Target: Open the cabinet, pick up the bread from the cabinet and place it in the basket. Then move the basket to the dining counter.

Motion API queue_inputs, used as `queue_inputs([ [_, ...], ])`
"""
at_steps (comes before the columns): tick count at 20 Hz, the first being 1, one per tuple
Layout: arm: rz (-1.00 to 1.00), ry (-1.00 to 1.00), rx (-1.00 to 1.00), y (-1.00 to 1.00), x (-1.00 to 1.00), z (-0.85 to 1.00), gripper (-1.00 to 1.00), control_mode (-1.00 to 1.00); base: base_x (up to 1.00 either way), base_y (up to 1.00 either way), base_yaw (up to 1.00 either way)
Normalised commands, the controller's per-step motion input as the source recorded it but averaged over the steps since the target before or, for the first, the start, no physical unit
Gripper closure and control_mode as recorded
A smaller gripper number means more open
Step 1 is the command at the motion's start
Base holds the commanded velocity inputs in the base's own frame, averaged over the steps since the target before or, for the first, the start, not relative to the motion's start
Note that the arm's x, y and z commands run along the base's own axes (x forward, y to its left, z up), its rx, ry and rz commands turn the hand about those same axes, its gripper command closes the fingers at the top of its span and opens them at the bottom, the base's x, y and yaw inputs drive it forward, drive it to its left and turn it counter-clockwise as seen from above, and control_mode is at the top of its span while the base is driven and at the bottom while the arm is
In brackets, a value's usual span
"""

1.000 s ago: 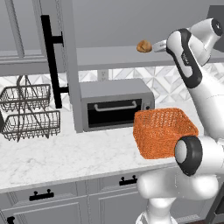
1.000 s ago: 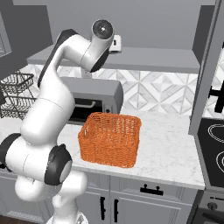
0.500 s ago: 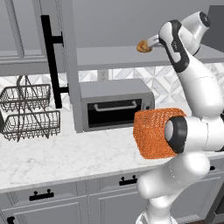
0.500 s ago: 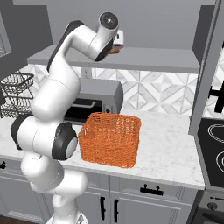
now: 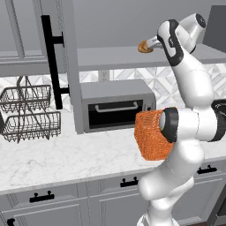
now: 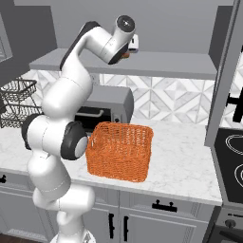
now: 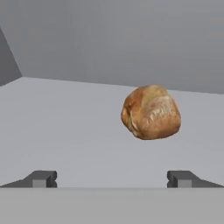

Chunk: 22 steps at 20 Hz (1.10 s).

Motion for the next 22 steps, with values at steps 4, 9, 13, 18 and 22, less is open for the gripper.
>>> queue_inputs([
  [4, 0.00, 0.00, 0.00, -0.12, 0.31, -0.20, -1.00, -1.00, 0.00, 0.00, 0.00],
  [9, 0.00, 0.00, 0.00, -0.05, 0.40, -0.11, -1.00, -1.00, 0.00, 0.00, 0.00],
  [13, 0.00, 0.00, 0.00, -0.01, 0.37, -0.03, -1.00, -1.00, 0.00, 0.00, 0.00],
  [18, 0.00, 0.00, 0.00, 0.00, 0.41, 0.00, -1.00, -1.00, 0.00, 0.00, 0.00],
  [22, 0.00, 0.00, 0.00, -0.02, 0.38, 0.00, -1.00, -1.00, 0.00, 0.00, 0.00],
])
